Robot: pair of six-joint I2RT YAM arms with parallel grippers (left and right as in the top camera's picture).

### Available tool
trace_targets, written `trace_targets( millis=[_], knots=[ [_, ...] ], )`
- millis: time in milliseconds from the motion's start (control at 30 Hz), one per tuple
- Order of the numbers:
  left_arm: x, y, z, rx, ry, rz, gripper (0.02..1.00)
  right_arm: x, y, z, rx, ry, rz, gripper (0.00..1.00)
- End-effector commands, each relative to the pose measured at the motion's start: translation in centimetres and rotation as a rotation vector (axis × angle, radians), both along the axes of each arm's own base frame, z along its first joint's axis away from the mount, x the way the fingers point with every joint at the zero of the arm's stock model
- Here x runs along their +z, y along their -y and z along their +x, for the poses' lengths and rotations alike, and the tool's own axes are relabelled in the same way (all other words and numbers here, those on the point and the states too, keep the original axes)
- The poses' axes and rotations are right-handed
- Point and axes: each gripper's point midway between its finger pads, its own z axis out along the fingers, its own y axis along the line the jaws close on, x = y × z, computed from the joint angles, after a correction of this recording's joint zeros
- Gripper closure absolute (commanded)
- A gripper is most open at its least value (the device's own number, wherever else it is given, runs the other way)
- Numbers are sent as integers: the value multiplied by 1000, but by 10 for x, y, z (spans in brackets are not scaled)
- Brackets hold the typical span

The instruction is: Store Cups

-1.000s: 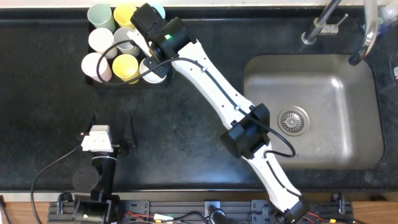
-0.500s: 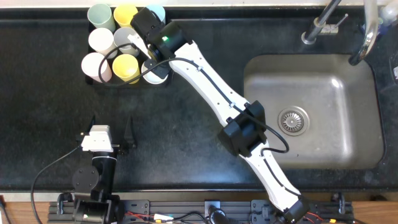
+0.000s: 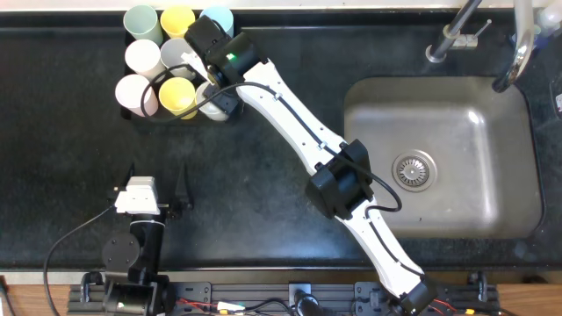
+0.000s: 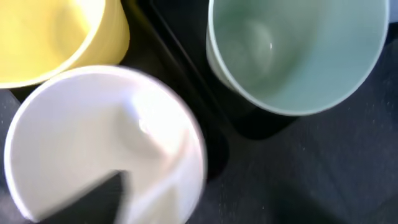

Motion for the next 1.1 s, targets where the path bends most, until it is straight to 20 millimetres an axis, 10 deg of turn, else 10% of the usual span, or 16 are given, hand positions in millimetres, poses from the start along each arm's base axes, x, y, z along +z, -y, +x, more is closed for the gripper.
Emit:
trace_targets(
  millis=[33,233,467,700,933,1100],
  knots=[
    [0,1,0,-8,5,17,20,-1,-4,1,6,10,7,3],
    [0,1,0,-8,5,17,20,34,-1,16,-115,53,102,5],
    [0,1,0,-8,5,17,20,135,37,46,-249,265,209,3],
    [0,1,0,-8,5,17,20,258,169,49,-569,531,179,3],
    [0,1,0,-8,5,17,20,312,323,-11,-913,509,198,3],
    [0,1,0,-8,5,17,20,336,358,-71,-955,458,319,3]
  ],
)
